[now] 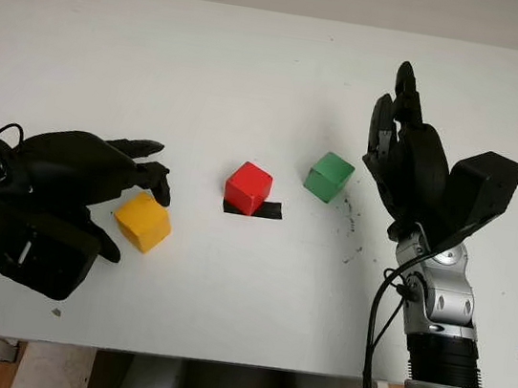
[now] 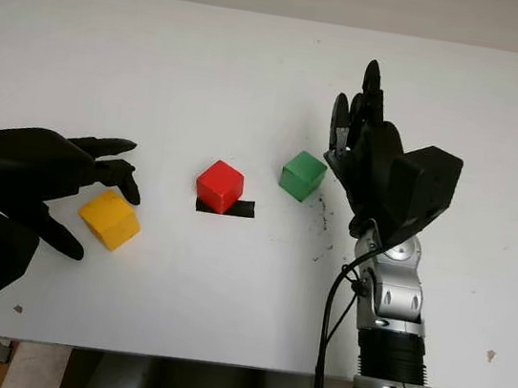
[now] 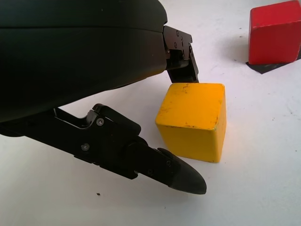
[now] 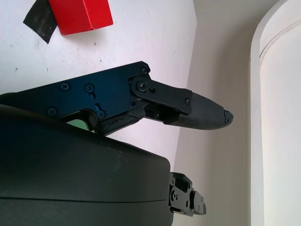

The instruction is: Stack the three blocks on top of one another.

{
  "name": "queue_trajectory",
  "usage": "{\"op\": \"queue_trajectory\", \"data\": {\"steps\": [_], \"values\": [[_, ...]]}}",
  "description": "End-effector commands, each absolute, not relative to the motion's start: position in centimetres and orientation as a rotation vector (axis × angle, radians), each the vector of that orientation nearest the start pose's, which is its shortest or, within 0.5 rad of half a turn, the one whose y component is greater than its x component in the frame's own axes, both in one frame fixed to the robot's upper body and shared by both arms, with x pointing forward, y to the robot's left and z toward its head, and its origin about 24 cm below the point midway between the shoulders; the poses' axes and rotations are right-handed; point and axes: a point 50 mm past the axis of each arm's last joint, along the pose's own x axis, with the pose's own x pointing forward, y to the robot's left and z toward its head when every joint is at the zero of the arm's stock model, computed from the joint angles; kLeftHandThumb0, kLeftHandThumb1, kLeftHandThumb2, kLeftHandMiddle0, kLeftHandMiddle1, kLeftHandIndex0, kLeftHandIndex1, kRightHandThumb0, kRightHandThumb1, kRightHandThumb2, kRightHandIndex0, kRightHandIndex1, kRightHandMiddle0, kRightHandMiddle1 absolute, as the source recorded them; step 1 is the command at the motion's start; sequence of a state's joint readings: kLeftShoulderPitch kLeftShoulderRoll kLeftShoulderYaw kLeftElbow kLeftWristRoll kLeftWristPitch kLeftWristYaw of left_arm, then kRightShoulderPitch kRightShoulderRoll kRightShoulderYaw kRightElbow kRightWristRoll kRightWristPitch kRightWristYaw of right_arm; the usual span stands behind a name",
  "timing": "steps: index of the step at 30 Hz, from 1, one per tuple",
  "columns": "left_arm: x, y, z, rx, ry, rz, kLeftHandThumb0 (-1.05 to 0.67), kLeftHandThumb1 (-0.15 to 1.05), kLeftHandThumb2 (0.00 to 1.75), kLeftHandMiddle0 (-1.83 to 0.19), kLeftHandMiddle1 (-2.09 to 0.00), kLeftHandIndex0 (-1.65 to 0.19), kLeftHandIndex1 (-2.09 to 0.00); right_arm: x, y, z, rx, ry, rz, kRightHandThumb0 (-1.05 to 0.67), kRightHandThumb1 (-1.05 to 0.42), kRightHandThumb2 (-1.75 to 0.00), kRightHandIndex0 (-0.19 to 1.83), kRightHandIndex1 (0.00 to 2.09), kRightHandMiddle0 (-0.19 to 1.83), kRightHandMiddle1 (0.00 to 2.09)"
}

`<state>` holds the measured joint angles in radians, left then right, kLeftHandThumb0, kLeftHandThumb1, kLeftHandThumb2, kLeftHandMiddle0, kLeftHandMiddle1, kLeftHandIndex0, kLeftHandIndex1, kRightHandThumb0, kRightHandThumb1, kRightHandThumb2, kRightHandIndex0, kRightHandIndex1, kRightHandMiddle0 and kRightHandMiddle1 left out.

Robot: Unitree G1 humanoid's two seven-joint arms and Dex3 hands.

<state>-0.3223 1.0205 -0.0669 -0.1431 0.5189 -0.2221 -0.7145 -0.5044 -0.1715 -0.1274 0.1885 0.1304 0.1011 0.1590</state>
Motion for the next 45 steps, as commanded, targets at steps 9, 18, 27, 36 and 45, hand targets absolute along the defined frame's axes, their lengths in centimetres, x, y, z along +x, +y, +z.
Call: {"op": "queue_trajectory", "data": {"steps": [9,18,27,36,45], "values": [[27.7,22.7,18.6,1.666,-0.082,-0.647,-0.54,0.91,0.06,-0.05,-0.07,-0.08,-1.17,33.7,-17.3,14.4,-0.029,-0.235,0.143,-0.67,-1.05,-0.7,-0.19,0.0,-0.19,0.0],[27.8,22.8,18.3,1.696,-0.165,-0.616,-0.33,1.05,0.14,-0.18,-0.06,0.01,-1.74,33.7,-17.2,14.4,-0.019,-0.22,0.151,-0.67,-1.05,-0.69,-0.19,0.0,-0.19,0.0],[28.2,22.9,18.8,1.694,-0.193,-0.592,-0.35,1.05,0.26,-0.21,-0.06,0.14,-2.06,33.8,-17.1,14.4,-0.009,-0.217,0.149,-0.67,-1.05,-0.69,-0.19,0.0,-0.19,0.0],[28.9,22.3,21.6,1.79,-0.228,-0.563,-0.37,1.05,0.23,-0.23,-0.06,0.08,-2.02,33.8,-17.0,14.4,-0.003,-0.21,0.145,-0.67,-1.05,-0.67,-0.19,0.0,-0.19,0.0],[30.1,20.9,25.1,1.755,-0.346,-0.55,-0.37,1.05,0.17,-0.28,-0.06,-0.06,-1.79,33.8,-16.8,14.3,0.015,-0.2,0.154,-0.66,-1.05,-0.67,-0.19,0.0,-0.19,0.0]]}}
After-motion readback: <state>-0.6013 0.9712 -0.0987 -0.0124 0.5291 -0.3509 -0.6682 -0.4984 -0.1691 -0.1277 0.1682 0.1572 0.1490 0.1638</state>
